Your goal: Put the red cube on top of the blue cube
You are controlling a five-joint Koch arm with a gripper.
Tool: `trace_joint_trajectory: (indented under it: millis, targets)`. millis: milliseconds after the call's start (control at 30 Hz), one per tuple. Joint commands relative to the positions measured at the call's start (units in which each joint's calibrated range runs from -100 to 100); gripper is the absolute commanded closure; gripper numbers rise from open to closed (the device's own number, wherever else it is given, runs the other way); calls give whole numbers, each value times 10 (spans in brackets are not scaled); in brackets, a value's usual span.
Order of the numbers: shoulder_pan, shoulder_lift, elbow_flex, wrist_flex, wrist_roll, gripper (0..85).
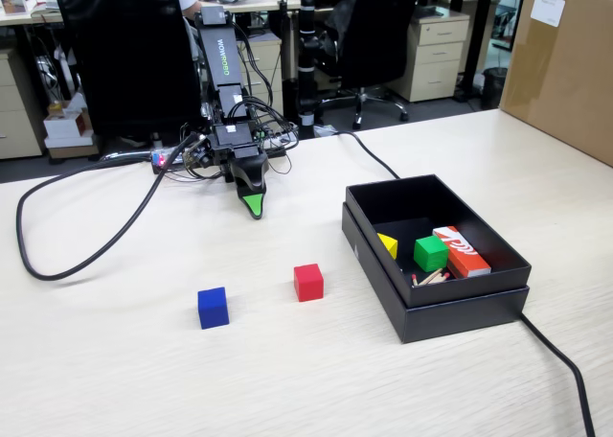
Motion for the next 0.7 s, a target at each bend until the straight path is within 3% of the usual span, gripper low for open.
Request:
trace_joint_trajectory:
  millis: [0,400,467,667]
  targets:
    - [1,7,-1,-6,0,364]
    - [0,14,10,-13,-1,375]
    - [-3,13,66,-127,-2,363]
    - [-2,16,210,-269,2,378]
